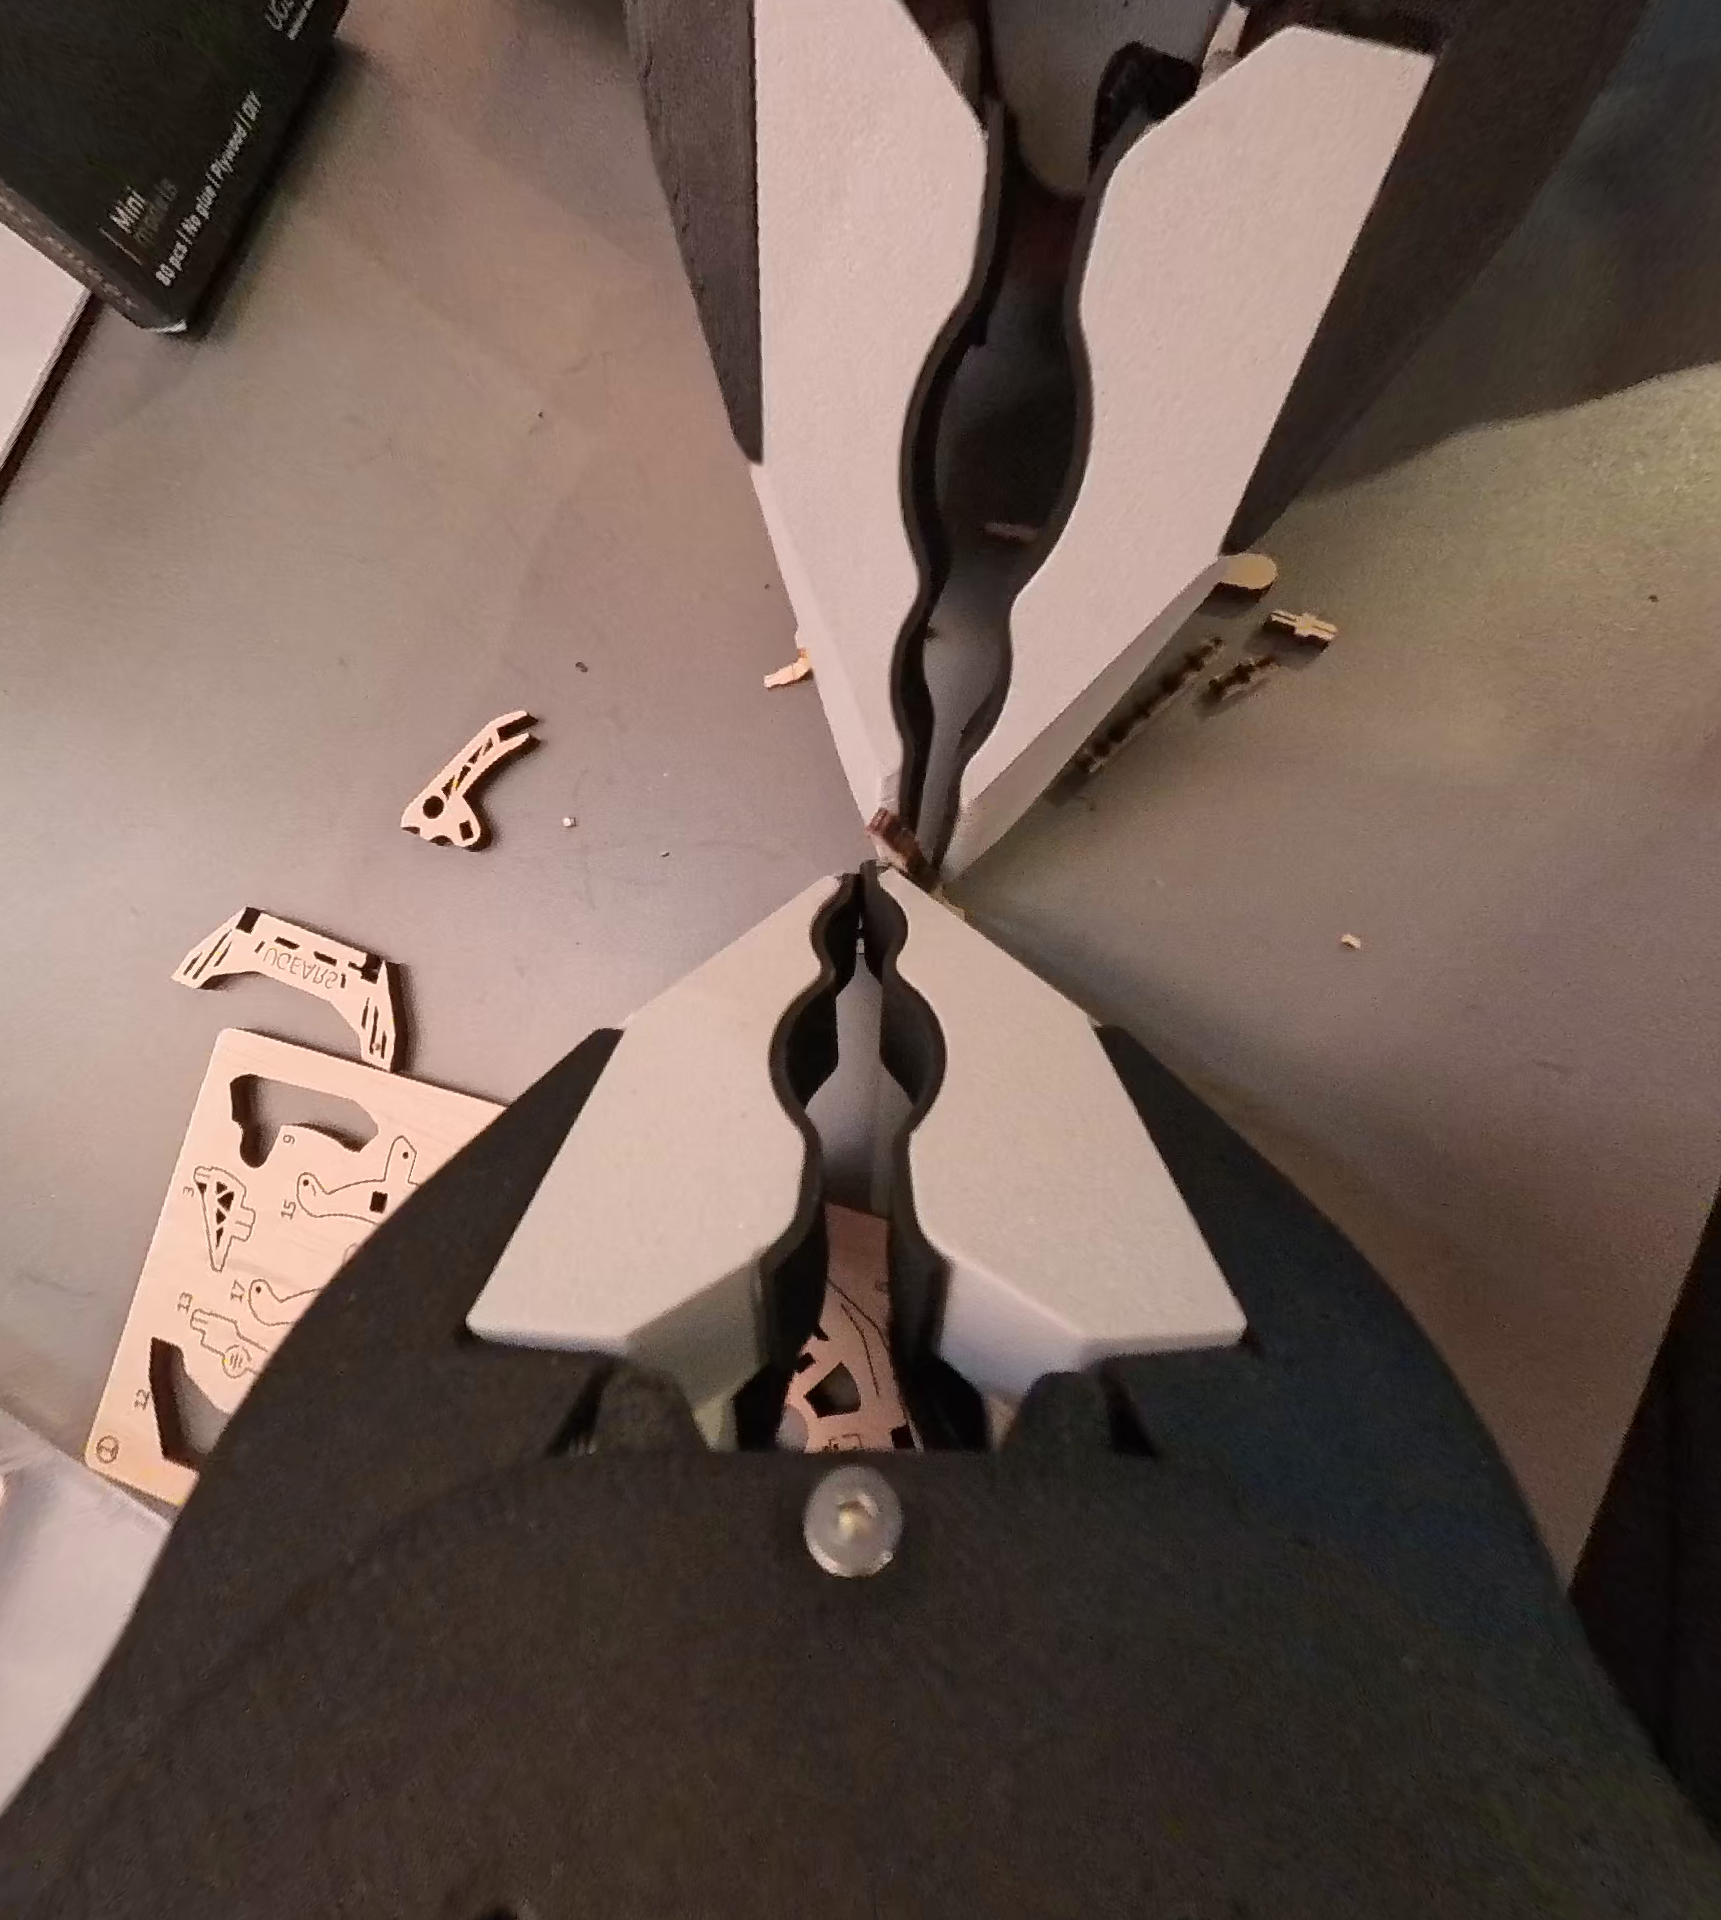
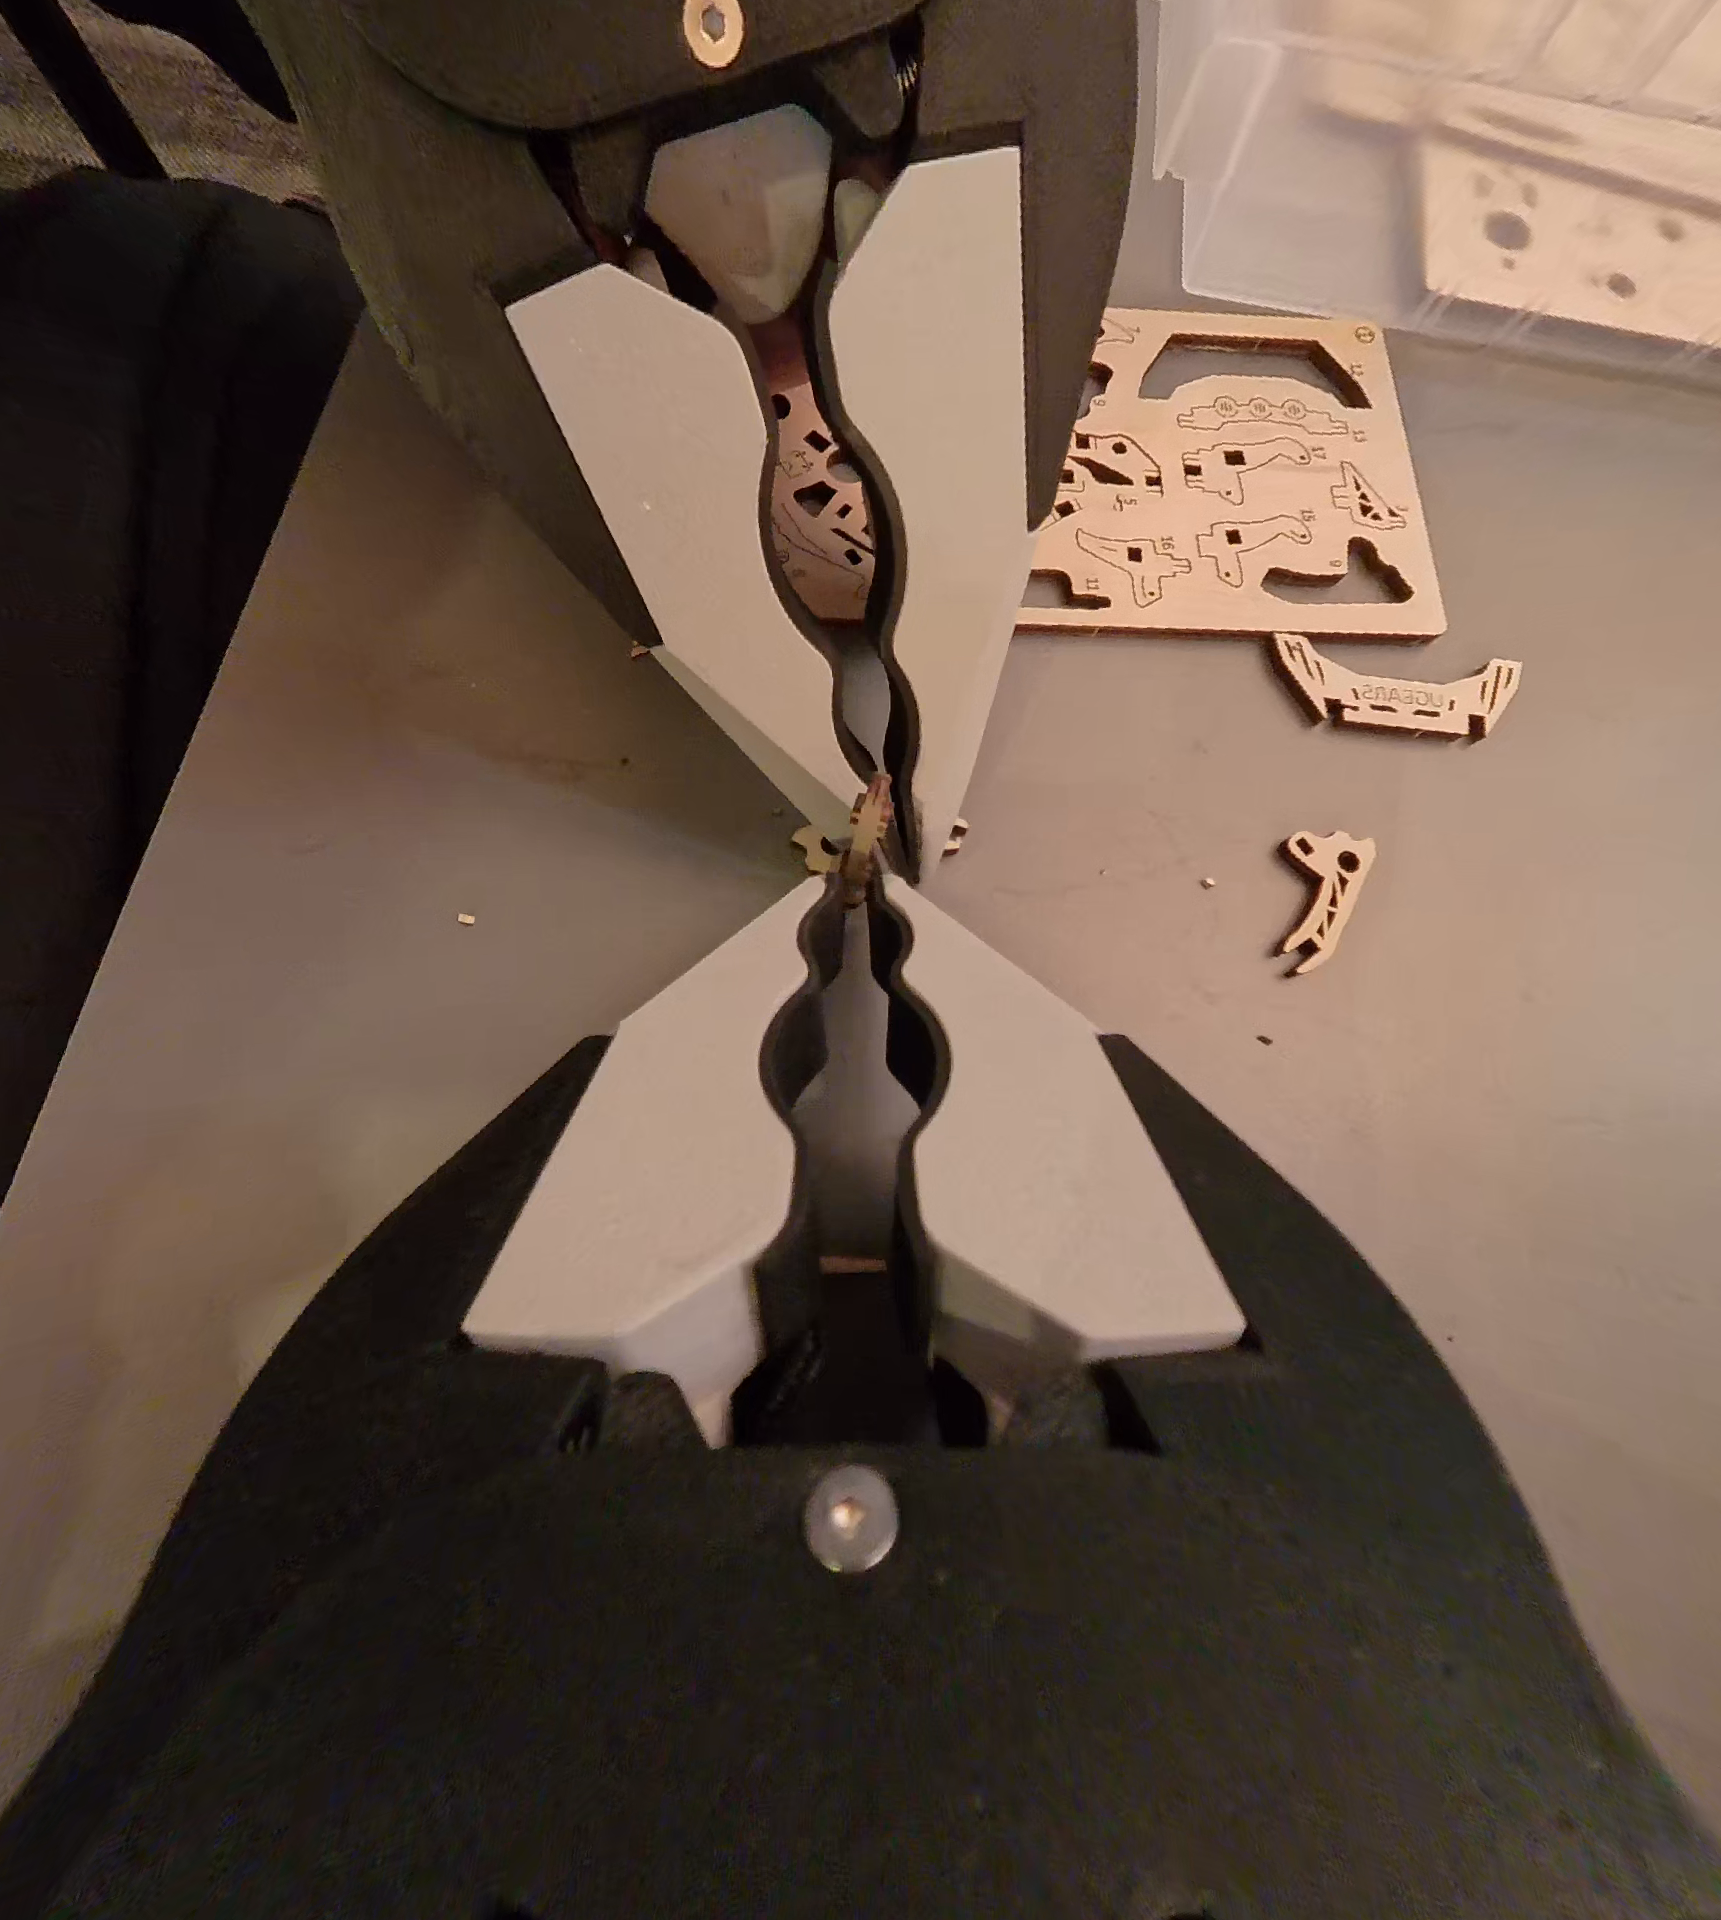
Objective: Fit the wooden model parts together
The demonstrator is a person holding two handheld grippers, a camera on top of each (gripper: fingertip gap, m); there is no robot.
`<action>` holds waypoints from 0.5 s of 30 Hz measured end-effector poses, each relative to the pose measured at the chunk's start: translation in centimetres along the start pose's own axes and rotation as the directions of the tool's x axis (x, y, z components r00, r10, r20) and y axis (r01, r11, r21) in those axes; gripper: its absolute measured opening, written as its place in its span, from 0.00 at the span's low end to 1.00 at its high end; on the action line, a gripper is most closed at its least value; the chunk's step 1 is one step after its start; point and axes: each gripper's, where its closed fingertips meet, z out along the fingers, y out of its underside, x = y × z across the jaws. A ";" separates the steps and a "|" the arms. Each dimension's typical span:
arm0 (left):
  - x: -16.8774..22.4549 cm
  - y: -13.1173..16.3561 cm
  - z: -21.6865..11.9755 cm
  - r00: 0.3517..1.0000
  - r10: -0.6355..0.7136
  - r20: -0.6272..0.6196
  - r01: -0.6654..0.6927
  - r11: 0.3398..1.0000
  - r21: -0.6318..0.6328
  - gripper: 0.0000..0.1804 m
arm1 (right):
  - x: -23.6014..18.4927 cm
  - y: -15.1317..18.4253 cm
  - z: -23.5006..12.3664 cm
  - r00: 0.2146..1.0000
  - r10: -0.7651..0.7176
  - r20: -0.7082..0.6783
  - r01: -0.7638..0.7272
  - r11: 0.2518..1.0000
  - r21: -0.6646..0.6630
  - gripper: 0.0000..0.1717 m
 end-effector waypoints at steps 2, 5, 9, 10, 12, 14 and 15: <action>0.0 0.0 0.0 1.000 -0.001 0.002 0.001 1.000 0.001 0.00 | 0.0 0.0 0.0 1.000 0.005 0.000 -0.005 1.000 -0.002 0.01; 0.0 0.0 0.0 1.000 -0.001 0.010 0.001 1.000 0.001 0.00 | -0.1 0.0 0.0 1.000 0.014 0.008 -0.014 1.000 -0.011 0.00; 0.0 0.0 0.0 1.000 -0.014 0.017 0.013 1.000 0.004 0.00 | -0.2 0.1 0.1 0.999 0.033 0.015 -0.033 0.999 -0.031 0.00; 0.0 0.0 0.0 1.000 -0.016 0.020 0.016 1.000 0.004 0.00 | -0.2 0.2 0.1 0.999 0.034 0.016 -0.033 0.999 -0.033 0.00; 0.0 0.0 0.0 1.000 -0.020 0.021 0.020 1.000 0.001 0.00 | -0.2 0.2 0.1 0.999 0.033 0.017 -0.033 0.999 -0.036 0.00; -0.1 0.0 0.1 1.000 -0.027 0.016 0.027 1.000 -0.001 0.00 | -0.1 0.3 0.1 0.999 0.051 0.020 -0.050 0.998 -0.032 0.00; -0.1 0.0 0.1 0.999 -0.033 0.013 0.033 0.999 -0.005 0.00 | -0.1 0.3 0.1 0.998 0.058 0.019 -0.057 0.998 -0.034 0.00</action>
